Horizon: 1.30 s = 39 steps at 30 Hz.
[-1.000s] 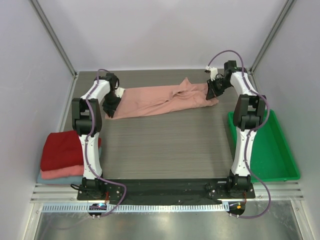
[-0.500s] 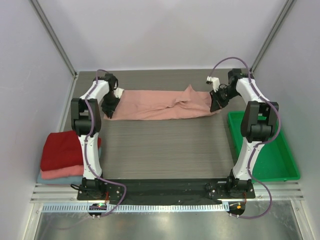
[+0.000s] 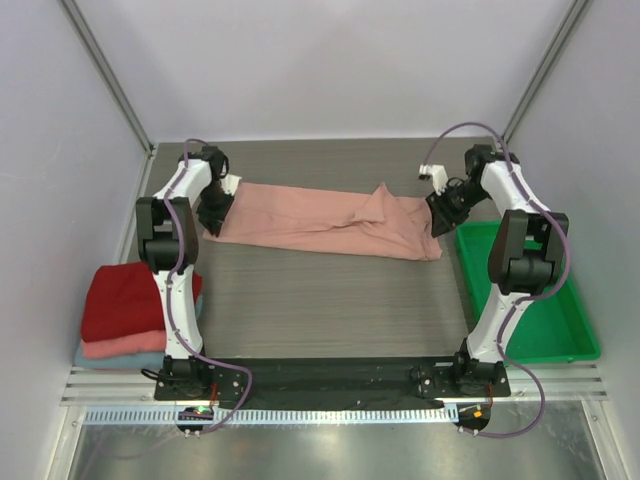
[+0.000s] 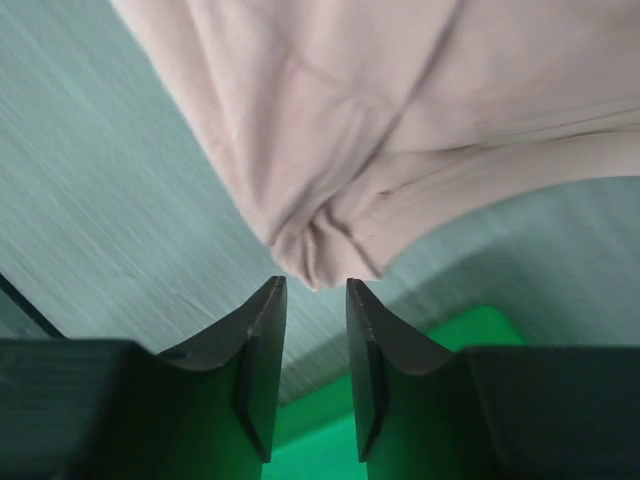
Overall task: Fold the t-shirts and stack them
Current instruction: Fold the tshirt
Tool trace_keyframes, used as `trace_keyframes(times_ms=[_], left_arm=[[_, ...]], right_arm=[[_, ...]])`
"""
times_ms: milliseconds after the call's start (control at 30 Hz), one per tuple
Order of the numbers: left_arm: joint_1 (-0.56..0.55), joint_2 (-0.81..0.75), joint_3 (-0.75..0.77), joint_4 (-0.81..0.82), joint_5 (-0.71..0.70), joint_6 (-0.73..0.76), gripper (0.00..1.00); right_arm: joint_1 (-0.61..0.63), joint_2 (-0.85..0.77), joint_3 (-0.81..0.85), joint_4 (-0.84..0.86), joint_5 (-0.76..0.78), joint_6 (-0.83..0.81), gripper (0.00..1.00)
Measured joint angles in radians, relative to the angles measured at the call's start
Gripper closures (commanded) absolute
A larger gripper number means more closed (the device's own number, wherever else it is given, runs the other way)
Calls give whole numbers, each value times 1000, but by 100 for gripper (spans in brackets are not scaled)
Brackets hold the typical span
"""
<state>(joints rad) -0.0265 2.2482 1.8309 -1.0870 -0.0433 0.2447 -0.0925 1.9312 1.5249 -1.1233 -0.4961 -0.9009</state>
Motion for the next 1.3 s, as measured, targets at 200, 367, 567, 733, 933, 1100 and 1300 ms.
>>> trace_keyframes(times_ms=[200,367,567,733,933,1100,1300], left_arm=[[-3,-5,26,-11,18,2,81],[-11,-8,26,-15,21,2,81],[-15,-8,24,-15,23,2,81],[-19,-8,22,-14,22,2,81],[-23,-8,19,-15,22,3,81],[-24,-8,19,-15,22,3,81],[-24,-5,19,-14,22,2,81]], right_arm=[[-10,27,211,4,-56,67,60],[-8,102,246,-4,-80,85,58],[-8,155,227,-60,-80,62,57],[-8,158,226,-86,-99,58,52],[0,202,234,-146,-111,31,48],[2,201,180,-166,-84,-5,47],[2,196,124,-163,-41,-16,48]])
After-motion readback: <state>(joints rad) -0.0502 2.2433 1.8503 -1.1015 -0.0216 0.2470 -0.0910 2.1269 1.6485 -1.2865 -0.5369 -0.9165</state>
